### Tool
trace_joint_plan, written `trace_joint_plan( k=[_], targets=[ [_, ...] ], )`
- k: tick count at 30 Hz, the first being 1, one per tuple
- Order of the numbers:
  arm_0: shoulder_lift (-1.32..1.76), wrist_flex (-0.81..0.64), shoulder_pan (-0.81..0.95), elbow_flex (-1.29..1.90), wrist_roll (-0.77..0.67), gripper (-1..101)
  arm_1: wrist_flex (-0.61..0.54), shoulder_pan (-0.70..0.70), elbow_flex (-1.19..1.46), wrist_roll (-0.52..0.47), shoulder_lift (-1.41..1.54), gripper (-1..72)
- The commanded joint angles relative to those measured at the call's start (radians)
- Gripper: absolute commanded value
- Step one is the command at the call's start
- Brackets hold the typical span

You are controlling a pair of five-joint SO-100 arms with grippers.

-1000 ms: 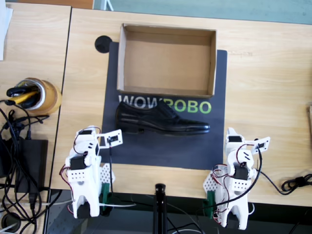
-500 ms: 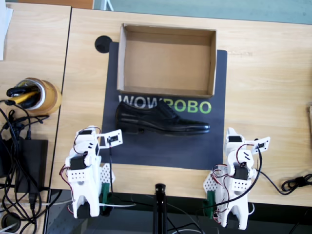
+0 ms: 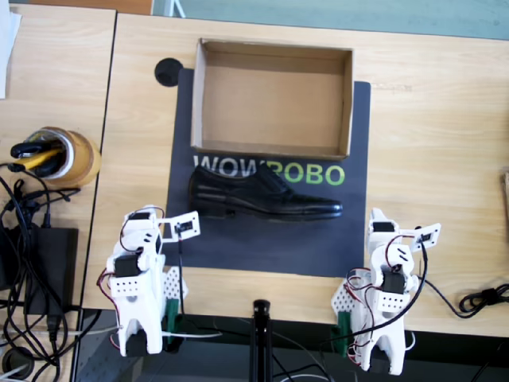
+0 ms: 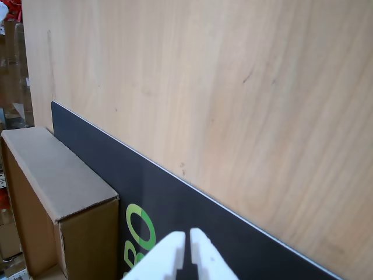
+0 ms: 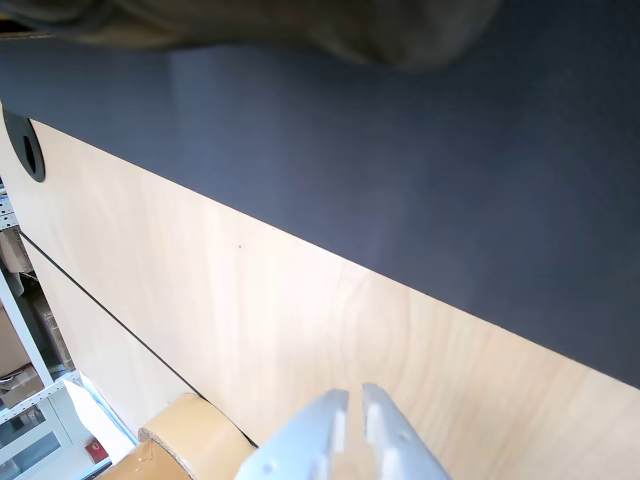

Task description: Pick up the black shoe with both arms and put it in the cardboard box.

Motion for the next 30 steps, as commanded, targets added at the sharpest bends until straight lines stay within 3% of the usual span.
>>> trace_joint_plan(
  k=[1,23,26,30],
  targets=[
    [0.017,-0.005,-0.008,0.002,0.006,0,-0.003,0.006,0.011,-0.012,0.044,-0.1],
    [0.017,-0.005,-0.008,0.002,0.006,0,-0.003,0.006,0.011,-0.012,0.044,-0.1],
    [0.017,-0.005,-0.008,0.002,0.006,0,-0.003,0.006,0.011,-0.012,0.044,4.7],
    [0.017,-0.005,-0.008,0.002,0.006,0,-0.003,0.006,0.011,-0.012,0.044,2.6]
  ],
)
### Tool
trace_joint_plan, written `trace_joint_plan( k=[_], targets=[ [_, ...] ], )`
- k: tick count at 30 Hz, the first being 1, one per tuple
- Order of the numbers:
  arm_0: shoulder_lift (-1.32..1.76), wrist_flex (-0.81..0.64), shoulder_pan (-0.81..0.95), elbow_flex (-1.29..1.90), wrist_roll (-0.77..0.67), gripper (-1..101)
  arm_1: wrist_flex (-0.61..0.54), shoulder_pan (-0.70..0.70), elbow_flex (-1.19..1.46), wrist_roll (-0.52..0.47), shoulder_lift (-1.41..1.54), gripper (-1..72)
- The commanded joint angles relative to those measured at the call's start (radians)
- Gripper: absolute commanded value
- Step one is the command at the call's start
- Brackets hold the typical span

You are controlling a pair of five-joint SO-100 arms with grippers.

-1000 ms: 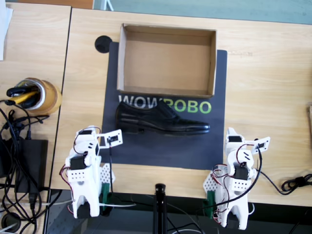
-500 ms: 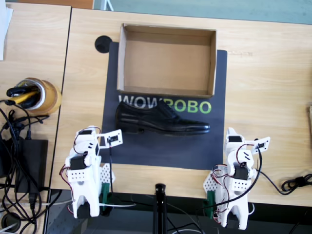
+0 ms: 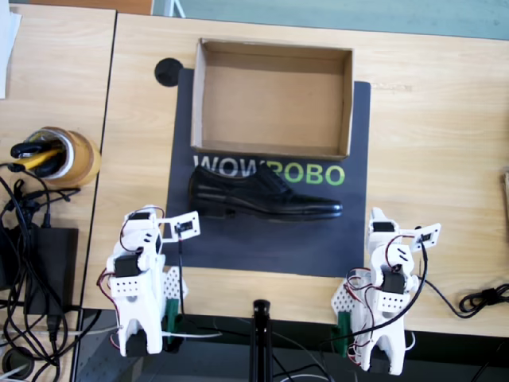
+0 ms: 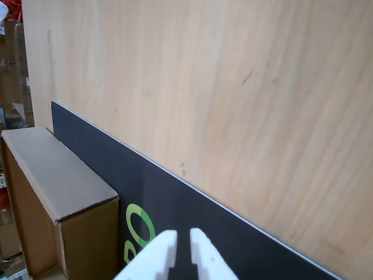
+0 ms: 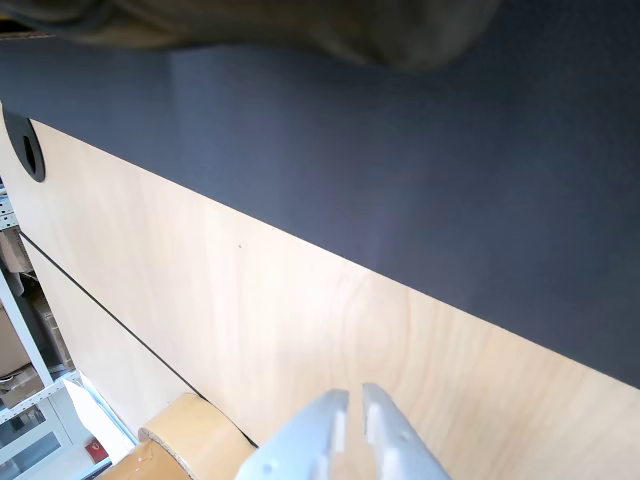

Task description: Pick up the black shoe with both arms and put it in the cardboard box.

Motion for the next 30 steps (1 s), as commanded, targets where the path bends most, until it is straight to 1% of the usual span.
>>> trace_joint_plan(
  k=[1,12,22,30],
  targets=[
    [0.017,-0.005,-0.008,0.002,0.006,0,-0.003,0.006,0.011,-0.012,0.044,0.0],
    [0.017,-0.005,0.000,0.002,0.014,0,-0.003,0.006,0.011,-0.012,0.044,-0.1],
    [0.017,-0.005,-0.002,0.002,0.014,0,-0.006,0.020,0.011,0.011,0.044,-0.1],
    [0.017,-0.017,-0.009,0.002,0.002,0,-0.037,0.054,-0.015,0.035,0.044,-0.2]
  ],
)
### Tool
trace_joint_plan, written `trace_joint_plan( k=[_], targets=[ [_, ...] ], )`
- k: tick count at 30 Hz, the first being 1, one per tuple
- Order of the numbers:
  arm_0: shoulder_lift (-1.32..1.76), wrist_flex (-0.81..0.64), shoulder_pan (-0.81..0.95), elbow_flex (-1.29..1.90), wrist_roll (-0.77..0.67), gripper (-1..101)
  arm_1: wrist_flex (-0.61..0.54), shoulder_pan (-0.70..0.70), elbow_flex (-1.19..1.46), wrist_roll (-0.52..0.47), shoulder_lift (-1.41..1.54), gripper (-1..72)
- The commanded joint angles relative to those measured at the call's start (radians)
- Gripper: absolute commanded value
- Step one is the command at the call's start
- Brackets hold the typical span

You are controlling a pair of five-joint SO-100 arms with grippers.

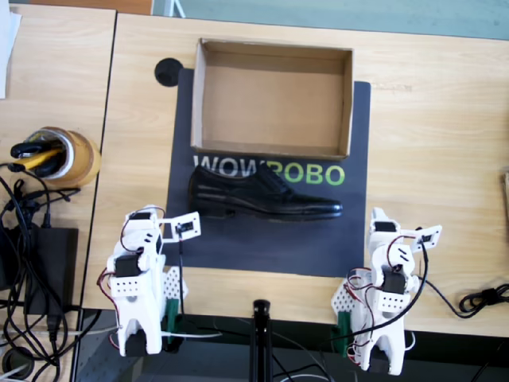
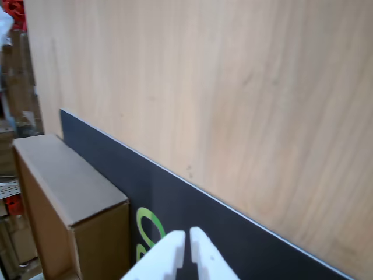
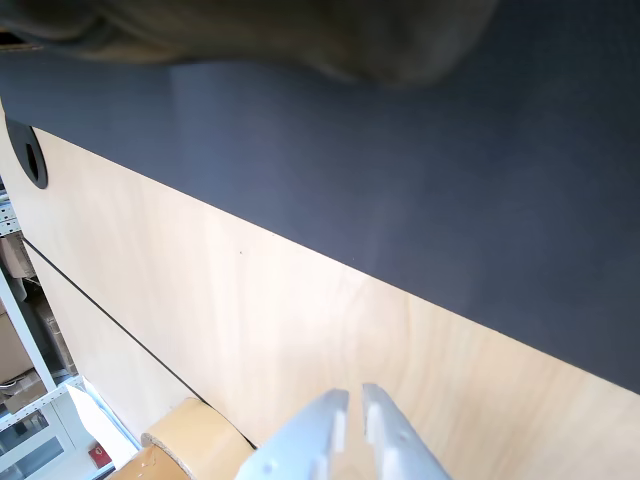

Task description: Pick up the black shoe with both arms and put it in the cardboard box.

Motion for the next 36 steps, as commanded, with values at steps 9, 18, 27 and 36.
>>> trace_joint_plan(
  k=[9,18,27,36],
  targets=[
    [0.005,-0.021,-0.011,-0.103,-0.018,0,-0.006,0.057,-0.193,-0.005,-0.078,-0.2],
    [-0.383,-0.008,0.009,-0.400,-0.087,0,0.055,0.021,-0.580,-0.008,-0.538,-0.2],
    [-0.683,0.126,0.115,-0.776,-0.173,0,0.247,-0.063,-0.893,-0.017,-0.775,-0.2],
    [-0.765,0.245,0.239,-0.979,-0.258,0,0.420,-0.206,-1.111,-0.020,-0.887,-0.2]
  ],
)
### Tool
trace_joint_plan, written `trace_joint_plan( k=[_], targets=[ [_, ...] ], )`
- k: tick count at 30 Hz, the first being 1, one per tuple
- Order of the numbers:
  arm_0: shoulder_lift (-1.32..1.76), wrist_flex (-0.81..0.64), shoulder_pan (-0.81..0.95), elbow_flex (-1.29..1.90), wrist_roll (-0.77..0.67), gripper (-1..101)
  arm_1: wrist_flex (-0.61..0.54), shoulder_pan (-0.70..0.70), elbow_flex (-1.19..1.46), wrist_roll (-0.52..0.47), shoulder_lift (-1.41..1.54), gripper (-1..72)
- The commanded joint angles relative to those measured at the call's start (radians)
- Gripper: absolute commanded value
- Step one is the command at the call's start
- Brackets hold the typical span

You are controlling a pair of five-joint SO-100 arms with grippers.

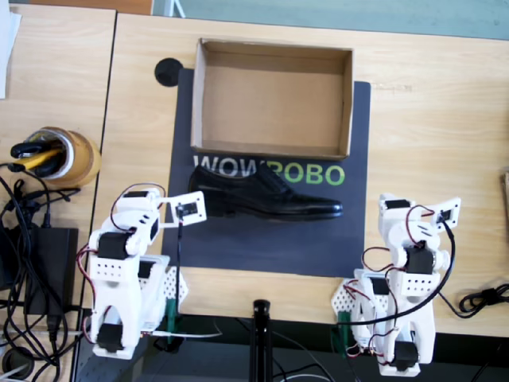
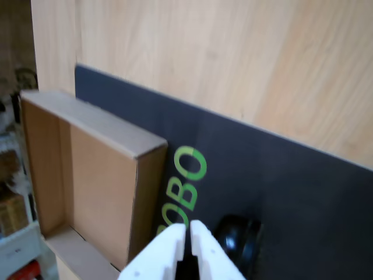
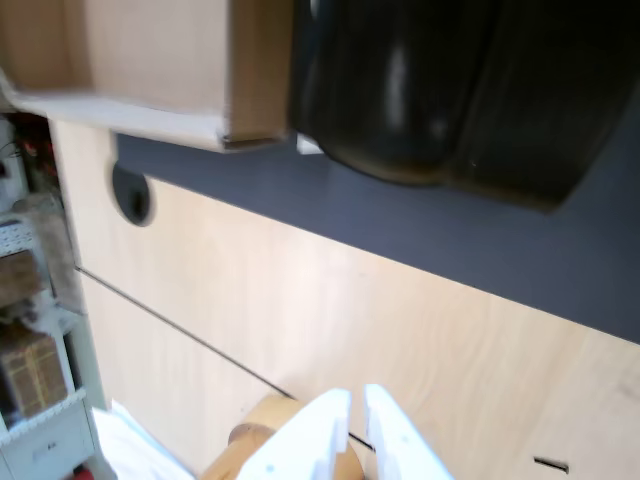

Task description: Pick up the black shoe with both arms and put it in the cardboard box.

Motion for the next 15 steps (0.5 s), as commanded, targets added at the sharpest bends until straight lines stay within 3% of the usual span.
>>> trace_joint_plan(
  k=[1,8,15],
  targets=[
    [0.005,0.029,0.048,-0.067,-0.037,0,0.077,-0.058,-0.100,-0.012,-0.025,-0.2],
    [-0.092,0.117,0.155,-0.137,-0.104,0,0.178,-0.178,-0.179,-0.012,-0.114,-0.2],
    [-0.101,0.153,0.244,-0.143,-0.120,11,0.261,-0.213,-0.258,-0.012,-0.146,0.0]
  ],
)
